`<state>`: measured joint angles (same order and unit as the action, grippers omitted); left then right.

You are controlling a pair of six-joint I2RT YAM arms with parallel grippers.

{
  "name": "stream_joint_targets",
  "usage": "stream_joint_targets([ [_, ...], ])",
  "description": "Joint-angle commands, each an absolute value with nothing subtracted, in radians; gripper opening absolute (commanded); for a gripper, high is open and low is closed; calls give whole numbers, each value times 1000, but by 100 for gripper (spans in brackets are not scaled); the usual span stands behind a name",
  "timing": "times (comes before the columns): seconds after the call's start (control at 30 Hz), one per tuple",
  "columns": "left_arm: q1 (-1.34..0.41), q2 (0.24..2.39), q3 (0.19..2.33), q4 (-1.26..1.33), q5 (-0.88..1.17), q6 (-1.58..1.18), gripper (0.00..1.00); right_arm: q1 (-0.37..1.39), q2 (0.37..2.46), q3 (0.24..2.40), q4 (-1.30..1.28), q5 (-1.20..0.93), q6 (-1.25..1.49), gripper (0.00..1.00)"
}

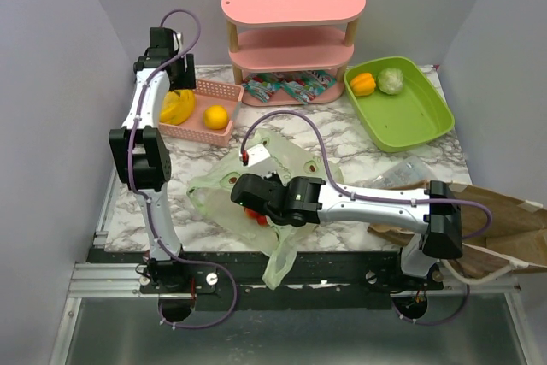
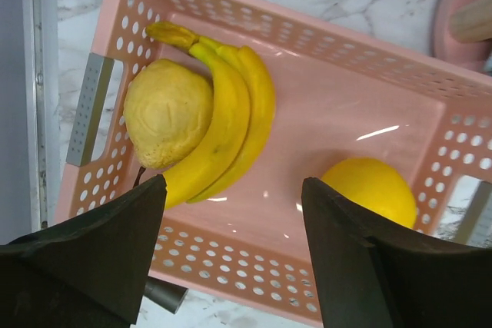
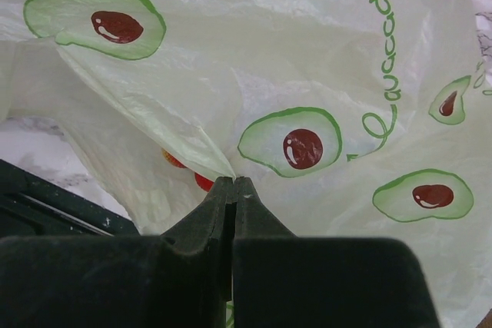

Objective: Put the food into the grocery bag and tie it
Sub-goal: Pick up the fake fruit from the bin.

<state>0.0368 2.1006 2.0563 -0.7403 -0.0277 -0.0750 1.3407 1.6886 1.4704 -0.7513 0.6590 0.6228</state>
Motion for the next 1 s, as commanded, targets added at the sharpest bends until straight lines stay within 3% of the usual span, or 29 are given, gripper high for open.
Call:
stream_joint_targets([
  [0.0,65,2166,2082,-762,-1,-72,70,1343,1709,1457,-707,607,616,1],
  [0.6,92,2333,2153,-800,114,-109,55,1344,1747,1473,-723,573,611,1],
  [0.83,92,2368,2197,-829,132,-117,54,1343,1759,1488,-727,563,603,1],
  [0.97,92,2358,2178,-818,147,-123,34,1343,1757,1486,-729,563,601,1],
])
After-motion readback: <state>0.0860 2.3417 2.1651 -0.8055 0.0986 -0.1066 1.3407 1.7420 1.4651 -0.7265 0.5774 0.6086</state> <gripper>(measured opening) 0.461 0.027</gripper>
